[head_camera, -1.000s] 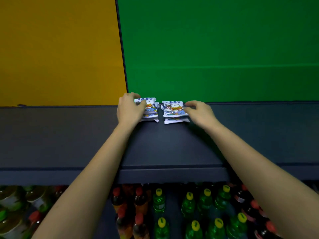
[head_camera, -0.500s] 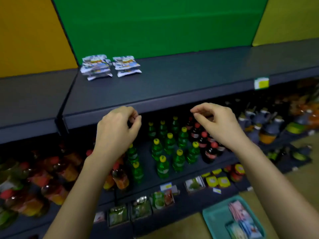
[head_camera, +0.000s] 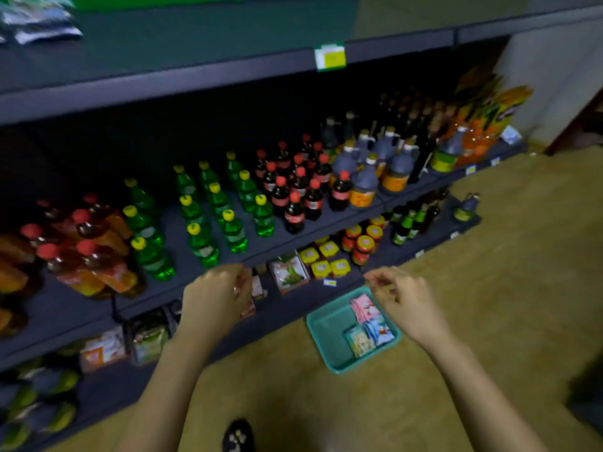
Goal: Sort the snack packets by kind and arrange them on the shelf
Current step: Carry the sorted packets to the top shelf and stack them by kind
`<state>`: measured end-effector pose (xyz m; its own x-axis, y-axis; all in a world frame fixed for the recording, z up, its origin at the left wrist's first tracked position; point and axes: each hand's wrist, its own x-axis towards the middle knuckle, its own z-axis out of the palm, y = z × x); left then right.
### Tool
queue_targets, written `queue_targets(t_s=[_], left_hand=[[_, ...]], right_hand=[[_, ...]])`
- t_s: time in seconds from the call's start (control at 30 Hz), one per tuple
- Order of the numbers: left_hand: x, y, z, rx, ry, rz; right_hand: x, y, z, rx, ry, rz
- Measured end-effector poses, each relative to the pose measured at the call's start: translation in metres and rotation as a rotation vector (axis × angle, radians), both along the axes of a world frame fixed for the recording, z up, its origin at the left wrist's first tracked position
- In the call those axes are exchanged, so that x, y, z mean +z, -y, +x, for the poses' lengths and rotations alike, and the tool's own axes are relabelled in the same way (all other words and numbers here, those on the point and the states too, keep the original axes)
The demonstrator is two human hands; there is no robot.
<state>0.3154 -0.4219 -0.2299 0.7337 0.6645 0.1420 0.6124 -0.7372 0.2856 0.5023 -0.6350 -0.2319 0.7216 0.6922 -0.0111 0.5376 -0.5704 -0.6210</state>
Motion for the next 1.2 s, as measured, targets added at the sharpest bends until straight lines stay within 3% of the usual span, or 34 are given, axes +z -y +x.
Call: queue_targets(t_s=[0.33,0.7,0.83,1.0,1.2], left_hand=[[-0.075,0.156,0.032,0.211,-0.148,-0.241],[-0.147,0.168,0.12,0.304,-0.307,-0.347],[-0.184,0.158,0.167,0.353,-0.27,-0.403],[-0.269,0.153,0.21,0.435,-0.269,-0.497],[-0.436,0.159,0.255,0.46,-0.312,-0.632]], right_hand=[[-0.062,0.147,0.089,0.024,-0.086,-0.149],[-0.132,0.132,0.201,0.123,-0.096,-0.307],[-0.174,0.112,0.242,0.147,-0.156,-0.311],[-0.271,0.08,0.274,0.215,-0.276,-0.372],[-0.453,0.057,0.295,0.327,-0.389,-0.522]])
